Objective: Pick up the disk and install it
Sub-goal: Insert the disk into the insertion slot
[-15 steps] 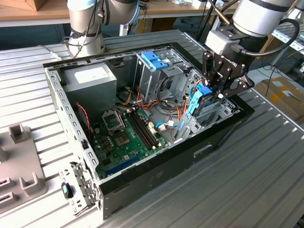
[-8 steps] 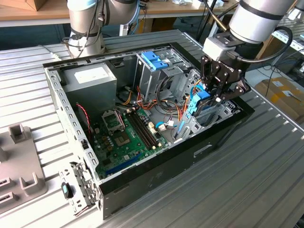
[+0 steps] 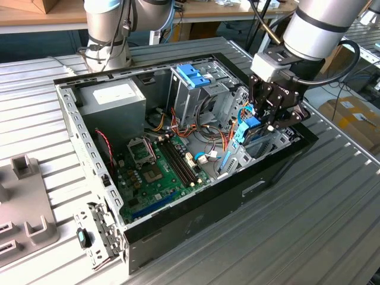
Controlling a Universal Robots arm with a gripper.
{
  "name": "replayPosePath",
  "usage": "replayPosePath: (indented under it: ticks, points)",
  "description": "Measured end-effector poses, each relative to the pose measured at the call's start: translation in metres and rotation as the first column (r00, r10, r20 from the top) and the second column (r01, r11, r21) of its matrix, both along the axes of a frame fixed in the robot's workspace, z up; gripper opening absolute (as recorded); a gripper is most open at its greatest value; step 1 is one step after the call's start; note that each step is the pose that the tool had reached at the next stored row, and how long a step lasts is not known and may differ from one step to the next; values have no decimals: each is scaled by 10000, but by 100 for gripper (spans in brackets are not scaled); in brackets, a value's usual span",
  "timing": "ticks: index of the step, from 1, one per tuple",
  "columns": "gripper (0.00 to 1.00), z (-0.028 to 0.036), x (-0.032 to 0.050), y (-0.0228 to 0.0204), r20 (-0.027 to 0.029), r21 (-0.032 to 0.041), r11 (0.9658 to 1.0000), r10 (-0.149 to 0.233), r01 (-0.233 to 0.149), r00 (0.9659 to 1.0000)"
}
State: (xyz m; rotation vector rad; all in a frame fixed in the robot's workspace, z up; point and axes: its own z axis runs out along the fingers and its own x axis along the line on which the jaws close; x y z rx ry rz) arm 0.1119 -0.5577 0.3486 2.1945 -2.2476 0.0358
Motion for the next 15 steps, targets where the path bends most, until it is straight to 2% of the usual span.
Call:
replayPosePath:
  ticks: [5, 7, 13, 15]
  points:
    - [36, -1, 0, 0, 0, 0, 10000, 0, 0, 10000]
    - [48, -2, 0, 0, 0, 1, 10000, 0, 0, 10000]
    - [48, -3, 0, 0, 0, -1, 10000, 0, 0, 10000]
    - [48, 14, 0, 0, 0, -4, 10000, 0, 0, 10000]
